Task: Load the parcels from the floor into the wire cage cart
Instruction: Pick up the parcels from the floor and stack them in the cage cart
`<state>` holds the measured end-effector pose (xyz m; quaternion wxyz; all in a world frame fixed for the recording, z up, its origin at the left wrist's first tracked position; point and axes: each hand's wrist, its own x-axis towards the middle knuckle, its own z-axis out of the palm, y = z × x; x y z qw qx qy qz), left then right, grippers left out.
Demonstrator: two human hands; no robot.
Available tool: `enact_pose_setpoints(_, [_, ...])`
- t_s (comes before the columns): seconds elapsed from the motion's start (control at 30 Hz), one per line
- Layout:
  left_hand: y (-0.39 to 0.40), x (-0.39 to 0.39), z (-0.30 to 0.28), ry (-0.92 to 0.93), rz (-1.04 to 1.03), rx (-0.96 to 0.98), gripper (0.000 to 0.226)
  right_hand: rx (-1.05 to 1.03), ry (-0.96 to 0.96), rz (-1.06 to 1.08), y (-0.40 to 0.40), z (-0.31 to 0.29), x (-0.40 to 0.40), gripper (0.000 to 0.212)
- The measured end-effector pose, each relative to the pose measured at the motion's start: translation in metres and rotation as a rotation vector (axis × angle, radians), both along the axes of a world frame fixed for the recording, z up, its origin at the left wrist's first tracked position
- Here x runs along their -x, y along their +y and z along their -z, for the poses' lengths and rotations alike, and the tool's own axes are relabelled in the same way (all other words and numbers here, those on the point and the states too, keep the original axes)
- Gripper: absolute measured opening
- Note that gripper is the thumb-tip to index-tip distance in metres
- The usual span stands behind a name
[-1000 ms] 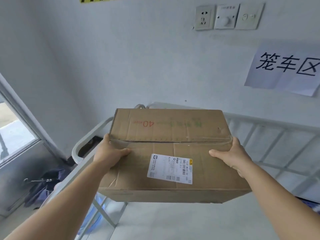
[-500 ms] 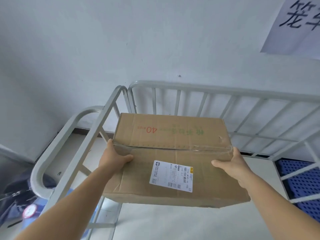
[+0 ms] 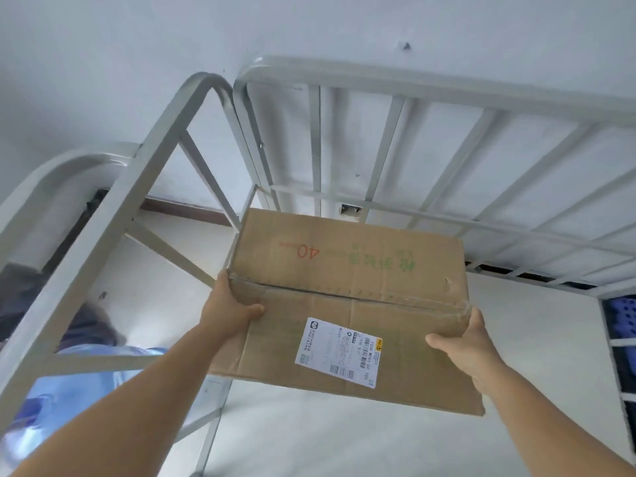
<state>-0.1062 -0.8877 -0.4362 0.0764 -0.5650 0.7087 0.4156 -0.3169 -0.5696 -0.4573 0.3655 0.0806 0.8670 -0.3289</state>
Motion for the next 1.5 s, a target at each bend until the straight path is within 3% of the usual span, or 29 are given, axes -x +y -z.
enact_pose_setpoints(0.47, [-0.039,0.047,0.153,-0.136,0.041,-0.017,0.099,-0.035,-0.068,0.018,-0.029,0.159,0.035,0.08])
enact_pose_setpoints(0.53, [-0.046,0.066,0.223,-0.173,0.083,-0.031,0.098,-0.089,-0.113,0.017,-0.03,0.229,0.044,0.076])
enact_pose_setpoints(0.67, [-0.05,0.077,0.237,-0.148,0.095,-0.033,0.097,-0.097,-0.052,0.026,-0.035,0.242,0.051,0.078])
enact_pose_setpoints(0.9, [-0.066,0.09,0.234,-0.055,0.074,0.04,0.1,-0.029,0.071,-0.005,-0.052,0.222,0.083,0.085])
enact_pose_setpoints(1.17, [-0.053,0.092,0.218,-0.23,0.241,0.189,0.104,-0.232,0.066,-0.155,-0.065,0.198,0.075,0.092])
enact_pose_setpoints(1.3, [-0.037,0.088,0.197,-0.341,0.422,0.267,0.105,-0.384,0.095,-0.417,-0.073,0.17,0.059,0.113])
enact_pose_setpoints(1.4, [-0.021,0.082,0.174,-0.38,0.575,0.346,0.101,-0.414,0.22,-0.642,-0.079,0.143,0.045,0.112])
enact_pose_setpoints(1.5, [-0.003,0.074,0.134,-0.305,0.638,0.411,0.09,-0.388,0.318,-0.772,-0.087,0.103,0.031,0.11])
